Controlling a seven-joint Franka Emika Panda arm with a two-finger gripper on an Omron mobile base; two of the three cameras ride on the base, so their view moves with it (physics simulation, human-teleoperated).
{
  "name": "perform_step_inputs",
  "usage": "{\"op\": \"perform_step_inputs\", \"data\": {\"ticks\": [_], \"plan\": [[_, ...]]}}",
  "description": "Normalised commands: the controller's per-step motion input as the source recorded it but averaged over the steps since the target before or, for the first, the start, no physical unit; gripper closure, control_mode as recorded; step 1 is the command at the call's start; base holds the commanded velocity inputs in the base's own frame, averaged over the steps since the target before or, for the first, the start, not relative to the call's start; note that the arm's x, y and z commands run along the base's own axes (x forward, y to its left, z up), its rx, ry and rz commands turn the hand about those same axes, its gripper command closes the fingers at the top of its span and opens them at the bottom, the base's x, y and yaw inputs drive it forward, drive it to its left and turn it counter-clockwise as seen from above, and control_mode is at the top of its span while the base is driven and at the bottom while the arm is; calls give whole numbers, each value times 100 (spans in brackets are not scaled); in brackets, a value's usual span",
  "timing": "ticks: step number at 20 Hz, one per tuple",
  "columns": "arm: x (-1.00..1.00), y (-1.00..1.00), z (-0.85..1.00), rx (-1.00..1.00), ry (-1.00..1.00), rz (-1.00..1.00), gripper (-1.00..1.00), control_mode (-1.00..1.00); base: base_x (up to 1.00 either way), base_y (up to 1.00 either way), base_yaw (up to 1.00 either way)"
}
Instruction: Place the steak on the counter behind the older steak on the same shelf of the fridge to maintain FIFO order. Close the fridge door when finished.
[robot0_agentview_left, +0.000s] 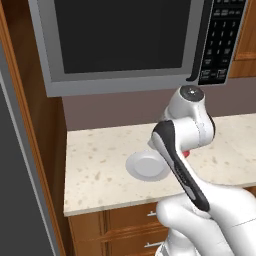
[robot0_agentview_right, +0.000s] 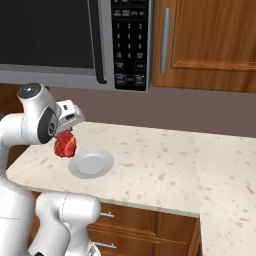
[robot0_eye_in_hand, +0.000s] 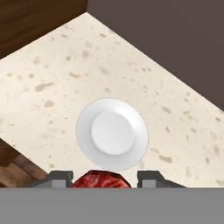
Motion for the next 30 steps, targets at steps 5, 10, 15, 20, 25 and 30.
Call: {"op": "perform_step_inputs", "data": {"ticks": [5, 10, 15, 20, 25, 30], "plan": [[-46, 0, -3, 0, 1, -1, 100, -100, 0, 0, 0], [-71, -17, -18, 0, 1, -8, 100, -100, 0, 0, 0], [-32, -16, -2, 1, -1, -2, 100, -100, 0, 0, 0], [-4, 0, 1, 0, -3, 1, 100, 100, -11, 9, 3], [0, 0, 0, 0, 0, 0, 100, 100, -51, 22, 3], [0, 0, 0, 0, 0, 0, 100, 100, -95, 3, 2]]}}
